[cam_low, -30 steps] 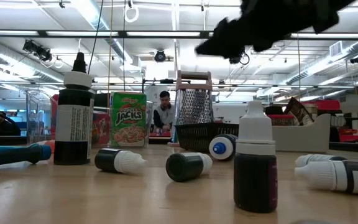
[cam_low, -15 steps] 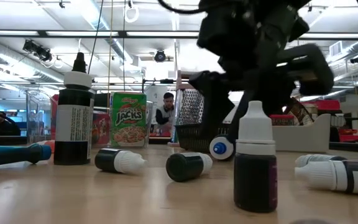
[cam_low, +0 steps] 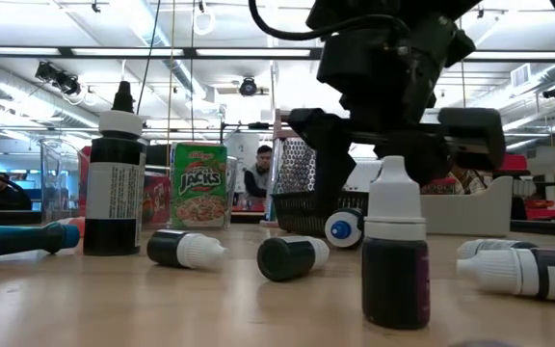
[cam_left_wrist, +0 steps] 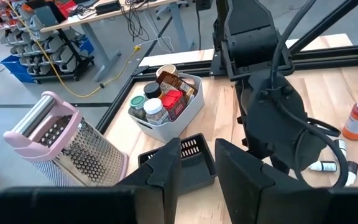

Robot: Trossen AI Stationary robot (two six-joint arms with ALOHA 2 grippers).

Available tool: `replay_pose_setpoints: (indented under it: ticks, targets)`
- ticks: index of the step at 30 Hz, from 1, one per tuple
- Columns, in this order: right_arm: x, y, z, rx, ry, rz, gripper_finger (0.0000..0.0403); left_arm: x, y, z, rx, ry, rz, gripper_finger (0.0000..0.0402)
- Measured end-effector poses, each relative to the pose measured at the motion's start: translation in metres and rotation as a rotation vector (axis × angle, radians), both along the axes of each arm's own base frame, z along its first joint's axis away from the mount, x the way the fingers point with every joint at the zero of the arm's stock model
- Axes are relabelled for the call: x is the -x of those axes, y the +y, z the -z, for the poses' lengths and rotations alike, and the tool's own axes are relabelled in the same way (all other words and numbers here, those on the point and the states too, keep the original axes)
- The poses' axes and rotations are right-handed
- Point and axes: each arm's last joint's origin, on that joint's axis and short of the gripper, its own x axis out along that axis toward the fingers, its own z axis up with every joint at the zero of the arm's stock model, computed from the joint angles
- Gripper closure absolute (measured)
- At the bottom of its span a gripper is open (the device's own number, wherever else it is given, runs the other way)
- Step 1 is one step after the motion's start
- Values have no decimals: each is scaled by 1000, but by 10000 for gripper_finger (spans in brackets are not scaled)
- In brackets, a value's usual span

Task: Pick & Place Kitchen Items
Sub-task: Put the large blue food coloring bottle into the black bin

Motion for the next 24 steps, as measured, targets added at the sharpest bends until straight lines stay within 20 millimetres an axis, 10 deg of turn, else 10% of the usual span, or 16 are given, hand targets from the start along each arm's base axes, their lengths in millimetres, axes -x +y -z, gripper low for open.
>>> replay_pose_setpoints:
  ticks: [24]
  targets:
    - [-9, -14, 18, -22, 73, 39, 243, 0, 0, 0, -4, 3, 0, 292]
